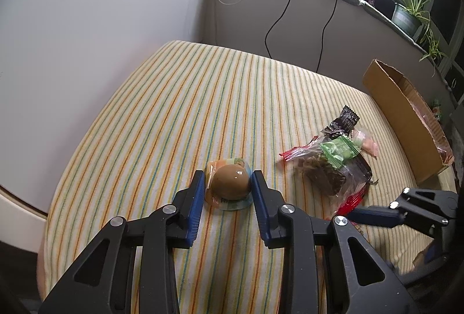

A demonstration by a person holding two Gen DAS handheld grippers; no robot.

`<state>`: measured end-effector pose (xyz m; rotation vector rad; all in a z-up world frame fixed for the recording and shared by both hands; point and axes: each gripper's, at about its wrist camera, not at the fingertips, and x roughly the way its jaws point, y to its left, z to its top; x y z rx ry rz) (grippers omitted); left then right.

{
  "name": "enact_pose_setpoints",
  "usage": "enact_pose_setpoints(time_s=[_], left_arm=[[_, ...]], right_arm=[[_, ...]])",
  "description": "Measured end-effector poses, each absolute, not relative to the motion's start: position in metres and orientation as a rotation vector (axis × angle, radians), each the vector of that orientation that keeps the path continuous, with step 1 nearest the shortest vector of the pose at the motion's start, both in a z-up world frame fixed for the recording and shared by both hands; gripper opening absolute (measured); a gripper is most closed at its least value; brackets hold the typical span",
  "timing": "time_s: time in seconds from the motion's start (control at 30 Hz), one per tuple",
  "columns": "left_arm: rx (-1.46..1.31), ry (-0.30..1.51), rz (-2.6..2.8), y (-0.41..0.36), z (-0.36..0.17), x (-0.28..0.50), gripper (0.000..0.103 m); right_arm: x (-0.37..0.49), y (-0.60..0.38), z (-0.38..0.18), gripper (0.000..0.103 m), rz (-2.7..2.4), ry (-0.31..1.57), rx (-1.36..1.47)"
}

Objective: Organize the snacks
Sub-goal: 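Grasp the wrapped round brown cake with left tool while right tool grasps printed snack packet, then carry both snacks into the cardboard box and open both tools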

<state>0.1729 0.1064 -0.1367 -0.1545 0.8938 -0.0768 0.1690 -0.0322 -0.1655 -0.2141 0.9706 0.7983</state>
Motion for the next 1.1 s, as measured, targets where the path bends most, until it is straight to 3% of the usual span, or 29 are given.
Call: enact_pose_setpoints(time_s=[0.03, 0.17, 0.57, 1.1], left_arm=[[-0.156, 0.893, -0.076, 0.107, -0.136, 0.172, 0.030], [-0.159, 0.889, -0.071, 0.110, -0.135, 0.171, 0.030], [-0.148, 0.810, -0.101, 0.093, -0.099, 0.158, 0.030], [-0.091, 0.735, -0.338, -0.012, -0.056, 0.164, 0.030]], right_arm=[[0.171, -0.030, -0.166, 0.033, 0.796, 0.975, -0.217], [0.169, -0.028, -0.165, 0.031, 0.808, 0.972, -0.224], [0.154, -0.066, -0.134, 0.030, 0.809, 0.908, -0.150], [0.157, -0.192, -0.077, 0.030, 0.616, 0.792, -0.042]])
